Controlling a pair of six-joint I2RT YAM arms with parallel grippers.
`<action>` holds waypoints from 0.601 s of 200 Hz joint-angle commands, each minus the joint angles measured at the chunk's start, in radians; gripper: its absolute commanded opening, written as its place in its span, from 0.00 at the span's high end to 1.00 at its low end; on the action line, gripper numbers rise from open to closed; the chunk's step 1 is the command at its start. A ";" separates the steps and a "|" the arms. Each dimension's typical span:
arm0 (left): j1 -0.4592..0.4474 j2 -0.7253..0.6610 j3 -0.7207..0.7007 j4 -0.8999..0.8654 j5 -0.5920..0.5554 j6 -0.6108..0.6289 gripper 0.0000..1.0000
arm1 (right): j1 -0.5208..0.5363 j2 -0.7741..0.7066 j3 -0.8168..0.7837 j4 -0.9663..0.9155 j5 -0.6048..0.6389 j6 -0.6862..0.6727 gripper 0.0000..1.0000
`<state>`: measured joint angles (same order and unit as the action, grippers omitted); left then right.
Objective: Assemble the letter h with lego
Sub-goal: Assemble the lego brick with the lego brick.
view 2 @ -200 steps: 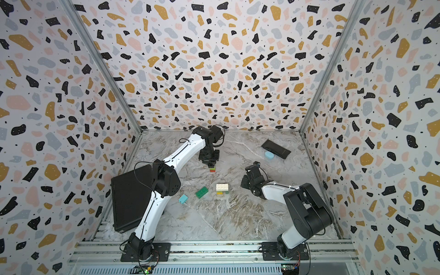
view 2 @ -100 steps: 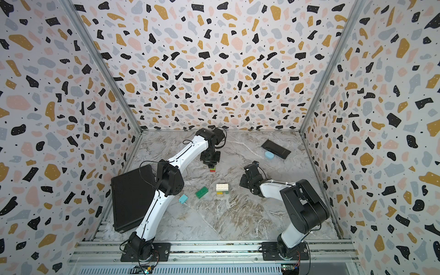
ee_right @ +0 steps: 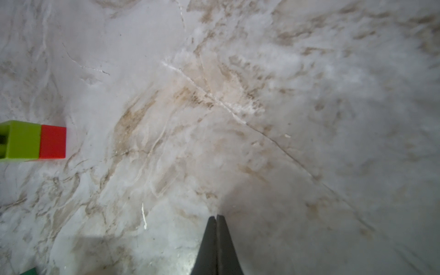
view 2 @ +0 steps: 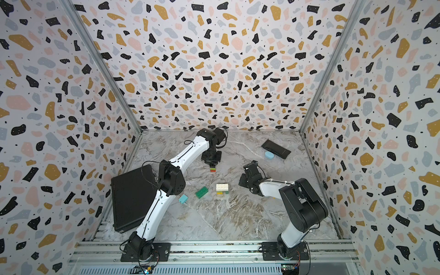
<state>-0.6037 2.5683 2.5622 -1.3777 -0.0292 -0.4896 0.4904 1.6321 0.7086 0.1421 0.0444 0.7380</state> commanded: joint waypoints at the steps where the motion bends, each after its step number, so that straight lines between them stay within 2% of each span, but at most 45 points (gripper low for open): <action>1: -0.005 0.030 0.033 -0.001 0.017 0.011 1.00 | 0.004 0.003 0.029 -0.020 -0.006 0.004 1.00; 60: 0.000 0.065 0.042 -0.019 0.020 0.020 1.00 | 0.005 0.008 0.034 -0.022 -0.014 0.004 1.00; 95: 0.002 0.080 0.044 -0.045 0.060 0.068 1.00 | 0.004 0.013 0.039 -0.020 -0.030 0.001 1.00; 120: 0.001 0.049 -0.005 -0.043 0.081 0.084 1.00 | 0.005 0.024 0.046 -0.010 -0.059 -0.002 1.00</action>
<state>-0.5995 2.5912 2.6007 -1.3911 -0.0044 -0.4454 0.4904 1.6474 0.7204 0.1417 0.0135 0.7376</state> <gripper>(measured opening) 0.310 0.041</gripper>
